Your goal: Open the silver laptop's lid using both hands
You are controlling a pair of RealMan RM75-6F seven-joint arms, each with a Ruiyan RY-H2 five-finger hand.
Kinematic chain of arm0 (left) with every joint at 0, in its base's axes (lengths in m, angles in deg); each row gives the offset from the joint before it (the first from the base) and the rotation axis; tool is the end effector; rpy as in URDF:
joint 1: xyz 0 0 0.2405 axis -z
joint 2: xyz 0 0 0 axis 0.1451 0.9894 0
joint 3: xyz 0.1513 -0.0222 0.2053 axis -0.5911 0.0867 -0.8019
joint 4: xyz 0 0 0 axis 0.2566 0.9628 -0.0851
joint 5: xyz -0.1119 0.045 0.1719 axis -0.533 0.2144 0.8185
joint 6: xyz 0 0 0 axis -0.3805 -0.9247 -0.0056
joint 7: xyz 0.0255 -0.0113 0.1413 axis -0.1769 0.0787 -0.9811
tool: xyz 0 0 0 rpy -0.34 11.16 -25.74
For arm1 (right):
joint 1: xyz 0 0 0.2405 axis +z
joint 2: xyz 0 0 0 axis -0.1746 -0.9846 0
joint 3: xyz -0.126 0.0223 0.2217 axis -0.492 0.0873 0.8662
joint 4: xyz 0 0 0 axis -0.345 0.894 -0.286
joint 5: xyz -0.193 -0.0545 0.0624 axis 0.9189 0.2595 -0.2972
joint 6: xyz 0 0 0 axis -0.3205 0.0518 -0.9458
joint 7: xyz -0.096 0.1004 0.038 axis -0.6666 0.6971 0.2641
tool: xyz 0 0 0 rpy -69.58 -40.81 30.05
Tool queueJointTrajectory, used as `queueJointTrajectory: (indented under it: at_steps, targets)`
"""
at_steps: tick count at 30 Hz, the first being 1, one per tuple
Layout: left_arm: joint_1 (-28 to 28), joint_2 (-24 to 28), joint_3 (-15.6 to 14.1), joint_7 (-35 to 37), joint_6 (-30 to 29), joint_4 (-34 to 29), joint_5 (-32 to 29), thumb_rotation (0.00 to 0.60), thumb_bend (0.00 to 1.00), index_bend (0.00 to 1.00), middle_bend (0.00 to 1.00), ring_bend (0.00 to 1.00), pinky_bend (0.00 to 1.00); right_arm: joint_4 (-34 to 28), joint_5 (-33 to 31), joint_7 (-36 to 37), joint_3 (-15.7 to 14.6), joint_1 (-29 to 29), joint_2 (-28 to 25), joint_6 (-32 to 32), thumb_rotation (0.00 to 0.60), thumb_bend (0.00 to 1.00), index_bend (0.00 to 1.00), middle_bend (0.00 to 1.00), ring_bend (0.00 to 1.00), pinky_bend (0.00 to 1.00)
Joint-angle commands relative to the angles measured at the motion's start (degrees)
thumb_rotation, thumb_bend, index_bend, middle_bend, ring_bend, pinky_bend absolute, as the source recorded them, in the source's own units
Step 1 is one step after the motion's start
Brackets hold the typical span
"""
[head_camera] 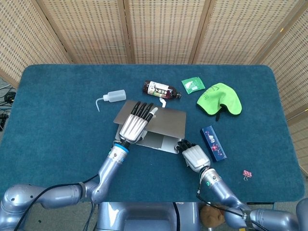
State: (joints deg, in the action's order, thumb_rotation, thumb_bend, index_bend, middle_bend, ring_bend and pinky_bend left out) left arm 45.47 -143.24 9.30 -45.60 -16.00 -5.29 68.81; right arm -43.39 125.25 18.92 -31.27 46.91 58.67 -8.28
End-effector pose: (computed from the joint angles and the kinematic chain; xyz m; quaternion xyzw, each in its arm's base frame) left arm -0.0353 0.3555 -0.0696 -0.7521 -0.2469 -0.4049 0.4576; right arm -0.1845 -0.2838 -0.0459 0.8113 -0.3597 0.2429 0.3916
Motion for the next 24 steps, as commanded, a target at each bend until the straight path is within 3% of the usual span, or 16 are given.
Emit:
queueJointTrajectory:
  at_steps: [1, 24]
  targets:
    - [0.14, 0.25, 0.01, 0.02, -0.09, -0.03, 0.07, 0.6, 0.43, 0.0, 0.0, 0.0, 0.0, 0.04, -0.03, -0.46, -0.33, 0.31, 0.08, 0.41, 0.6, 1.0, 0.19, 0.25, 0.11, 0.28]
    - [4.97, 2.4, 5.75, -0.15, 2.2, 5.26, -5.21, 0.6, 0.41, 0.0, 0.0, 0.0, 0.0, -0.05, 4.04, 1.75, -2.56, 1.54, -1.55, 0.26, 0.6, 1.0, 0.23, 0.28, 0.12, 0.28]
